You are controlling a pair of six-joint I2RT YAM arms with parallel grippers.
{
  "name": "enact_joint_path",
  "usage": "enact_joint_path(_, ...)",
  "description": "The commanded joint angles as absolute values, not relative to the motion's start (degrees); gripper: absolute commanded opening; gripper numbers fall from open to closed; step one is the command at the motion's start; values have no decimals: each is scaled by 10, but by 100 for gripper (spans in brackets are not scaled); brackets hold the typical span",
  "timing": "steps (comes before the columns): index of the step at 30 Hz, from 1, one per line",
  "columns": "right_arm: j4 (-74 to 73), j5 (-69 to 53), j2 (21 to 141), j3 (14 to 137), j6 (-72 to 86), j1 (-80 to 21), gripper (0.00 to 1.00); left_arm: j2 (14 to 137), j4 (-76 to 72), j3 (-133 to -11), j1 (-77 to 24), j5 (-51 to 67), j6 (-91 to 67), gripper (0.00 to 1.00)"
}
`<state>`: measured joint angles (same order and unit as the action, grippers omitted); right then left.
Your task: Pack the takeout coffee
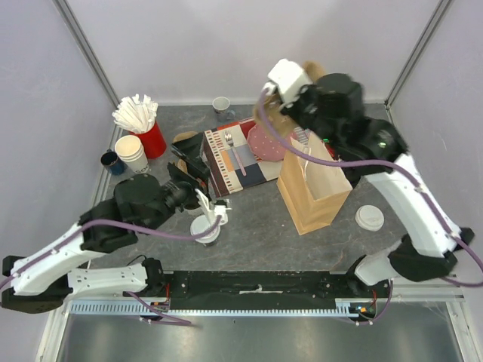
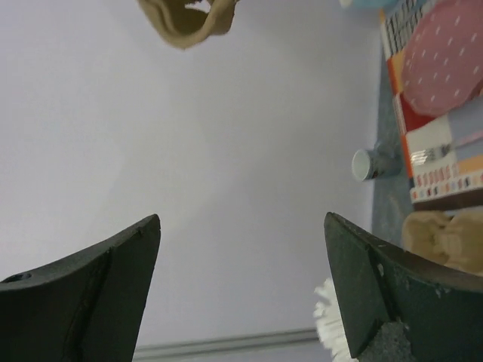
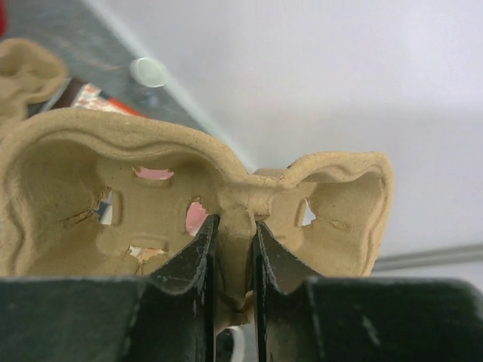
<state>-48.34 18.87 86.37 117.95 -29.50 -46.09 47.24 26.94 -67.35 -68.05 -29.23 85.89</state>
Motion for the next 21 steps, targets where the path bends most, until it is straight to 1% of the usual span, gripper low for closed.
enact_joint_path(1,-382,150,744,1133,-333,-385,0,512,452,-807,-686,-130,579,91)
enact_joint_path(3,-359,126,711,1094,-374,-369,0,554,507,-835,-685,-62,512,91)
enact_joint_path(4,-347,129,682,1077,-387,-366,0,575,523,-868,-685,-41,485,94)
enact_joint_path(5,-334,140,671,1058,-397,-361,0,630,558,-888,-680,-20,435,95)
enact_joint_path(6,-312,164,662,1029,-417,-349,0,659,573,-910,-672,27,411,96)
enact_joint_path(7,-309,170,652,1021,-424,-338,0,687,589,-965,-657,67,390,96)
enact_joint_path(8,-308,167,649,1008,-430,-310,0,721,618,-997,-603,167,353,96)
enact_joint_path(9,-307,147,645,1005,-435,-293,0,778,627,-1030,-569,218,334,96)
enact_joint_path(10,-307,126,640,1003,-436,-274,0,813,634,-1094,-499,264,301,97)
enact_joint_path(11,-302,104,639,1004,-435,-235,0,843,651,-1127,-468,349,293,97)
enact_joint_path(12,-299,83,638,1006,-434,-216,0,902,659,-1159,-442,380,291,97)
enact_joint_path(13,-296,36,645,1010,-432,-198,0,926,664,-1214,-424,402,304,98)
enact_joint_path(15,-296,-18,660,1024,-434,-133,0,964,668,-1251,-406,429,338,98)
enact_joint_path(16,-295,-86,675,1028,-427,-107,0,984,663,-1263,-405,437,384,97)
enact_joint_path(17,-293,-137,683,1036,-418,-47,0,990,651,-1262,-407,454,408,96)
enact_joint_path(18,-290,-188,689,1040,-408,-14,0,995,640,-1258,-407,466,434,95)
enact_joint_path(19,-284,-237,698,1041,-398,23,0,998,622,-1243,-406,471,497,92)
enact_joint_path(20,-259,-343,699,1032,-377,80,0,999,613,-1236,-407,475,524,91)
enact_joint_path(21,-245,-386,699,1024,-369,106,0,1000,600,-1228,-407,475,547,88)
